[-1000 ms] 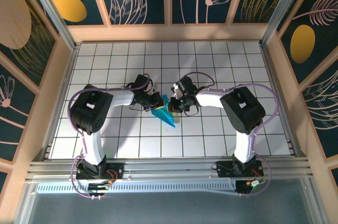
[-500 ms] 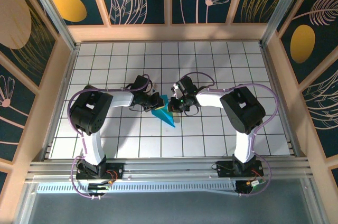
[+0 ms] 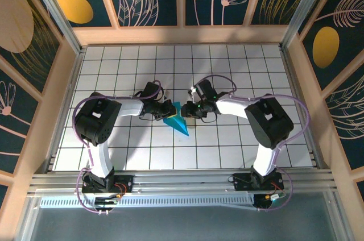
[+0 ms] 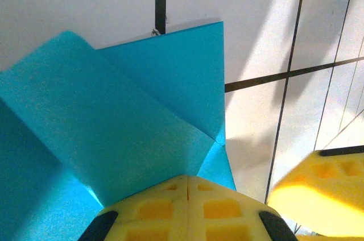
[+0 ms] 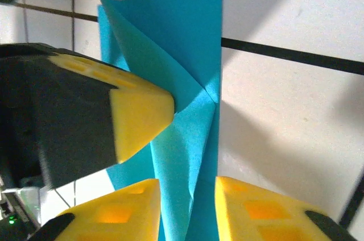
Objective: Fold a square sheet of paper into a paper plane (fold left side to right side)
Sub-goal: Fourth fold the wing at the center of the table.
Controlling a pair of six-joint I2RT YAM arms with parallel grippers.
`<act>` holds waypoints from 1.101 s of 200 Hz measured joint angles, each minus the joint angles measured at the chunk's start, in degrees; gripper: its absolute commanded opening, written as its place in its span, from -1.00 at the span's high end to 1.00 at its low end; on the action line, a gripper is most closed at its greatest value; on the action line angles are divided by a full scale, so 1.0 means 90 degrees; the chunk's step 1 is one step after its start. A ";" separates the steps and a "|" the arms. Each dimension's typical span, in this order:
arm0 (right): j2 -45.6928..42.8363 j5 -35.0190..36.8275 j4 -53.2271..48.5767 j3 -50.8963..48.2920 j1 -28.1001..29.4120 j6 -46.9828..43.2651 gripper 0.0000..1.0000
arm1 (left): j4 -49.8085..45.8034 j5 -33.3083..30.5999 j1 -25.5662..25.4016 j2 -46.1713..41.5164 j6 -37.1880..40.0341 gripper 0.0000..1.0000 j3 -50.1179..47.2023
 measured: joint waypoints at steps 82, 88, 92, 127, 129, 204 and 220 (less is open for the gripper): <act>-0.0903 -0.1059 0.0112 -0.0675 -0.0046 0.0267 1.00 | 0.0022 -0.0007 0.0000 -0.0012 0.0000 0.99 -0.0017; -0.0896 -0.1144 0.0121 -0.0729 0.0012 0.0274 1.00 | 0.0022 -0.0007 0.0000 -0.0012 0.0000 0.99 -0.0017; -0.0882 -0.1195 0.0138 -0.0765 0.0058 0.0291 1.00 | 0.0022 -0.0007 0.0000 -0.0012 0.0000 0.99 -0.0017; -0.0614 -0.1486 0.0372 -0.0913 0.0313 0.0461 1.00 | 0.0022 -0.0007 0.0000 -0.0012 0.0000 0.99 -0.0017; -0.0595 -0.1498 0.0391 -0.0916 0.0318 0.0464 1.00 | 0.0022 -0.0007 0.0000 -0.0012 0.0000 0.99 -0.0017; -0.0289 -0.1588 0.0675 -0.1027 0.0406 0.0576 1.00 | 0.0022 -0.0007 0.0000 -0.0012 0.0000 0.99 -0.0017; -0.0289 -0.1586 0.0692 -0.1112 0.0420 0.0576 1.00 | 0.0022 -0.0007 0.0000 -0.0012 0.0000 0.99 -0.0017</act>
